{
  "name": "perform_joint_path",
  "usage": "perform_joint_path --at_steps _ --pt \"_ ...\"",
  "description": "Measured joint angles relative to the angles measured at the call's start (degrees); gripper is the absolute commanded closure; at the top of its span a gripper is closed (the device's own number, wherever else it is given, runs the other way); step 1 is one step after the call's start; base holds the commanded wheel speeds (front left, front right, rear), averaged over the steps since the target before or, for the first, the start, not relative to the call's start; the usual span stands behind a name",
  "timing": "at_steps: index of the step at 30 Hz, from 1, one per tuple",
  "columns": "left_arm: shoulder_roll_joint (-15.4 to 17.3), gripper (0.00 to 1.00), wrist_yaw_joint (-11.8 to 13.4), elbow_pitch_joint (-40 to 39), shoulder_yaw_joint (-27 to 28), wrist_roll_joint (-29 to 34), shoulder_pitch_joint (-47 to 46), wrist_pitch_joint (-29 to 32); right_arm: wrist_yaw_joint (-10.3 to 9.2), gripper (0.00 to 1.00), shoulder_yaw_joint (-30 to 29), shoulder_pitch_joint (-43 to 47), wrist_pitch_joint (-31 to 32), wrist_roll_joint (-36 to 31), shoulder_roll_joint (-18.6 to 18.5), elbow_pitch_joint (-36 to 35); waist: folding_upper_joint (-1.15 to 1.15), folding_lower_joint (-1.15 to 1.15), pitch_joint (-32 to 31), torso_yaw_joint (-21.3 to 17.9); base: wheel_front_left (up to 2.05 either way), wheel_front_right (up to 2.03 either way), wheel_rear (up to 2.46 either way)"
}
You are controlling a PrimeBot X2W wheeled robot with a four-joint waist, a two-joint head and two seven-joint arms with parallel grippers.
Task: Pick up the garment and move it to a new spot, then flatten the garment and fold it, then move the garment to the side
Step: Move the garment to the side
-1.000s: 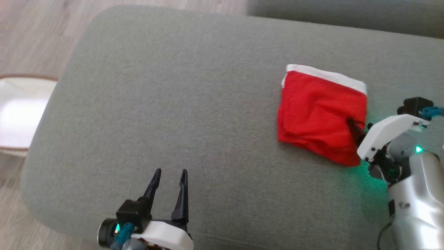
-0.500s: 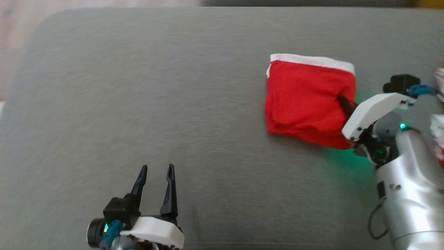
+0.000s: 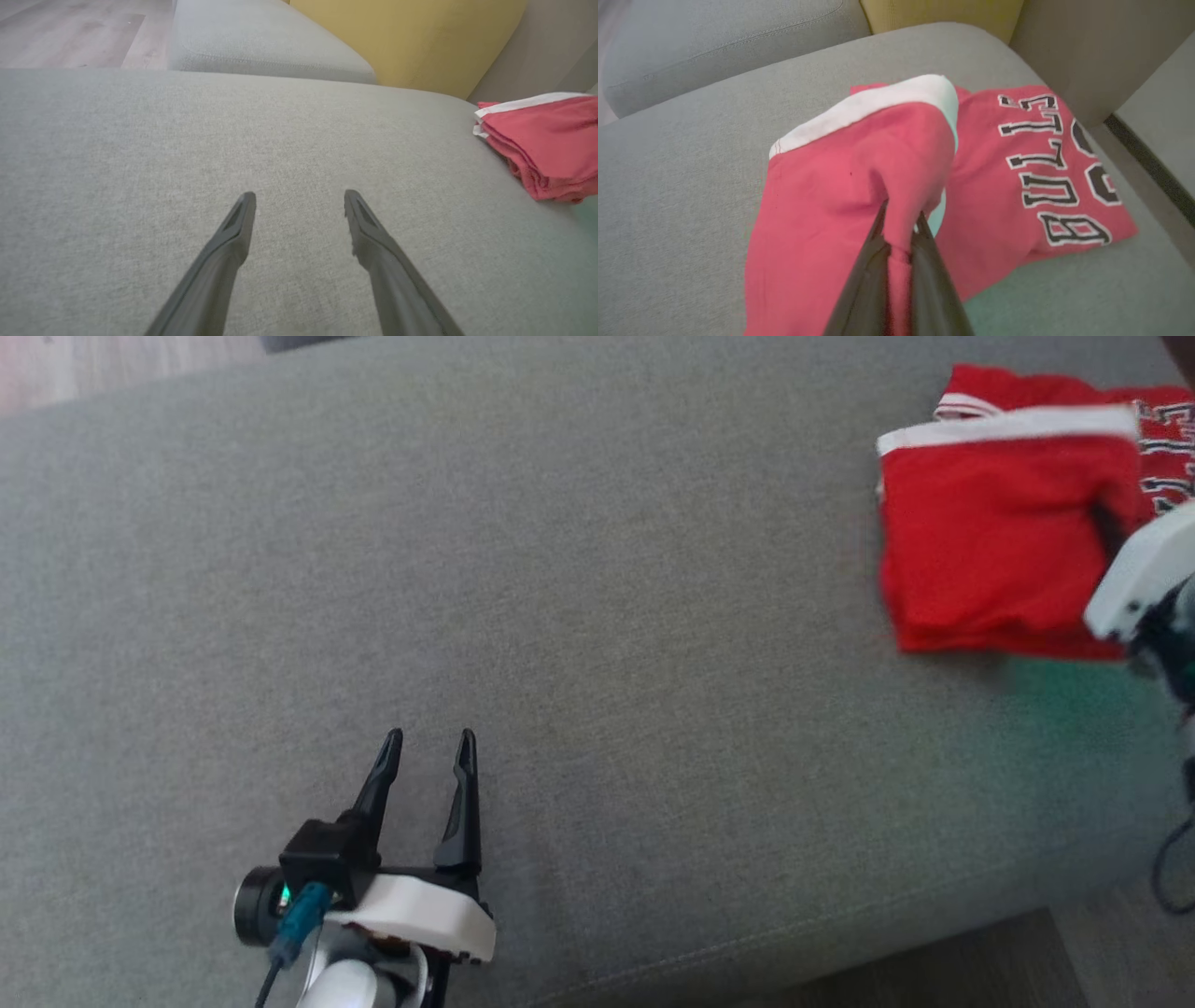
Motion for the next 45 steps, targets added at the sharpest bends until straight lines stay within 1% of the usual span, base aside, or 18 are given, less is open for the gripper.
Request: perform_joint_path --at_steps 5,10,14,15,16,18,22,24,27,31,36,40,45 --pt "0.0 0.0 0.0 0.3 0.3 0.5 0.1 0.0 0.0 1.0 3.1 -3.6 0.9 -2.9 -3.4 0.6 0.0 0.0 0.9 1.7 0.0 0.0 0.0" --pt "0.0 0.0 0.0 0.3 0.9 1.1 0.5 0.0 0.0 1.0 3.5 -7.1 2.9 -6.6 -8.4 4.1 0.0 0.0 1.8 3.6 0.0 0.0 0.0" --pt "0.0 0.0 0.0 0.1 1.3 1.4 0.7 0.0 0.0 1.0 3.1 -8.6 4.1 -10.8 -9.8 6.4 0.0 0.0 2.3 4.4 0.0 0.0 0.0" --pt "0.0 0.0 0.0 0.0 1.4 1.4 0.7 0.0 0.0 0.59 3.0 -8.7 4.0 -12.3 -9.9 6.8 0.0 0.0 2.3 4.4 0.0 0.0 0.0" --pt "0.0 0.0 0.0 -0.2 1.6 1.4 0.7 0.0 0.0 0.0 2.8 -8.8 4.0 -13.7 -10.1 7.2 0.0 0.0 2.3 4.4 0.0 0.0 0.0" --pt "0.0 0.0 0.0 -0.3 1.8 1.4 0.7 0.0 0.0 0.0 2.3 -8.9 3.9 -14.9 -10.3 7.7 0.0 0.0 2.4 4.4 0.0 0.0 0.0" --pt "0.0 0.0 0.0 -0.3 2.2 1.4 0.7 0.0 0.0 0.0 0.9 -8.8 1.7 -20.2 -10.8 7.5 0.0 0.0 1.9 4.0 0.0 0.0 0.0" --pt "0.0 0.0 0.0 -0.4 2.4 1.4 0.7 0.0 0.0 0.0 0.1 -8.7 -0.4 -22.1 -10.8 6.2 0.0 0.0 1.3 3.8 0.0 0.0 0.0" --pt "0.0 0.0 0.6 -0.5 3.1 0.4 1.2 0.0 0.0 0.0 -1.7 -7.8 -4.3 -22.1 -9.4 2.5 0.0 0.0 0.0 3.6 0.0 0.0 0.0" --pt "0.0 0.0 1.1 -0.6 4.3 0.4 3.3 0.0 0.0 0.0 -2.4 -3.6 -10.6 -21.2 -5.4 -4.6 0.0 0.0 -2.5 3.5 0.0 0.0 0.0" --pt "0.0 0.0 1.1 -1.1 4.9 -0.6 5.1 0.0 0.0 0.0 -2.5 7.0 -16.2 -18.6 -0.4 -15.2 0.0 0.0 -6.4 4.7 0.0 0.0 0.0" --pt "0.0 0.0 1.6 -1.1 6.3 -0.6 6.8 0.0 0.0 0.0 -3.1 17.3 -18.9 -17.8 4.5 -23.0 0.0 0.0 -9.1 7.1 0.0 0.0 0.0" --pt "0.1 0.0 1.4 -1.1 6.7 2.3 8.7 0.0 0.0 0.0 -2.5 30.0 -22.7 -19.5 11.1 -29.9 0.0 0.0 -12.2 10.7 0.0 0.0 0.0"
